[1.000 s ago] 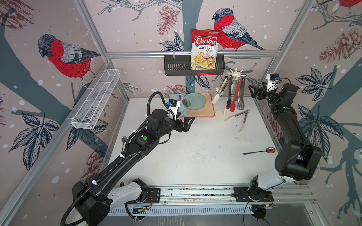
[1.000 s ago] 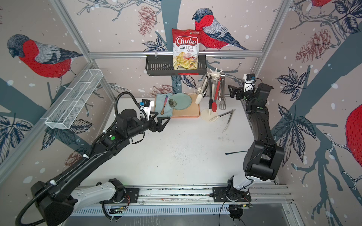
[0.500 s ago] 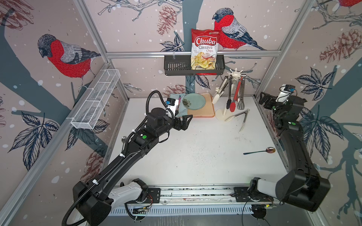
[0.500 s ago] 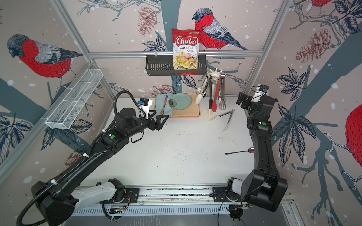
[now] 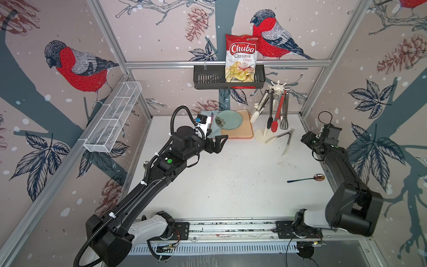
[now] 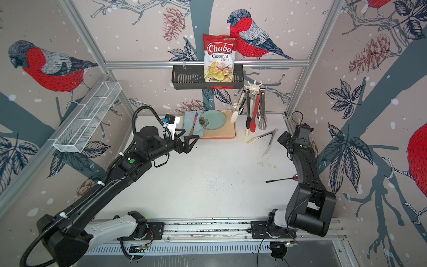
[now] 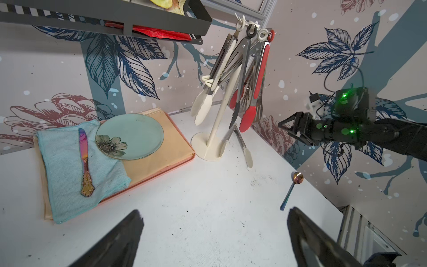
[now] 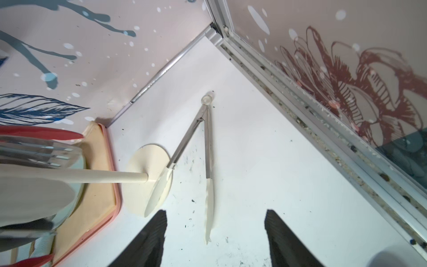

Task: Hang food tongs on kitchen utensil racks
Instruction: Pick up the food tongs from the center of the board.

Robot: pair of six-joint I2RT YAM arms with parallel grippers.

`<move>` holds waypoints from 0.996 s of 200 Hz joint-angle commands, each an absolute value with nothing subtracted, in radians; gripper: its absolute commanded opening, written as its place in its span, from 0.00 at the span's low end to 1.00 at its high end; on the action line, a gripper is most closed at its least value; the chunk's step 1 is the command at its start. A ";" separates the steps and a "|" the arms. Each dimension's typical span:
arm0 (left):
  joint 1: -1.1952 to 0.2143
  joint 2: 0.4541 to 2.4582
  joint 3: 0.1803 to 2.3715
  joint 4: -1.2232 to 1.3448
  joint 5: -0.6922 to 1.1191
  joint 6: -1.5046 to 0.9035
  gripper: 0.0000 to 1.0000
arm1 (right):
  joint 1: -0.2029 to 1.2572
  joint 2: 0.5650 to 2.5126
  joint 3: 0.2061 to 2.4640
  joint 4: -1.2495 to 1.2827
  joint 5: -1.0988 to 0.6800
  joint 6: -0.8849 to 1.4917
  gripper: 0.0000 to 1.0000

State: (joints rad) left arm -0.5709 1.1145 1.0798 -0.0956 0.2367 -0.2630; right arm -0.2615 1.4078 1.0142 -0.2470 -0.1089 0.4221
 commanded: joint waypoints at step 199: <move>-0.568 1.058 1.058 -0.116 0.187 -0.287 0.96 | -0.158 2.049 1.498 -0.389 -0.030 0.402 0.48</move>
State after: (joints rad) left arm -0.5705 1.0660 1.0592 -0.1177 0.2054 -0.2817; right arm -0.1669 2.0129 1.4544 -0.3481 -0.0525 0.4206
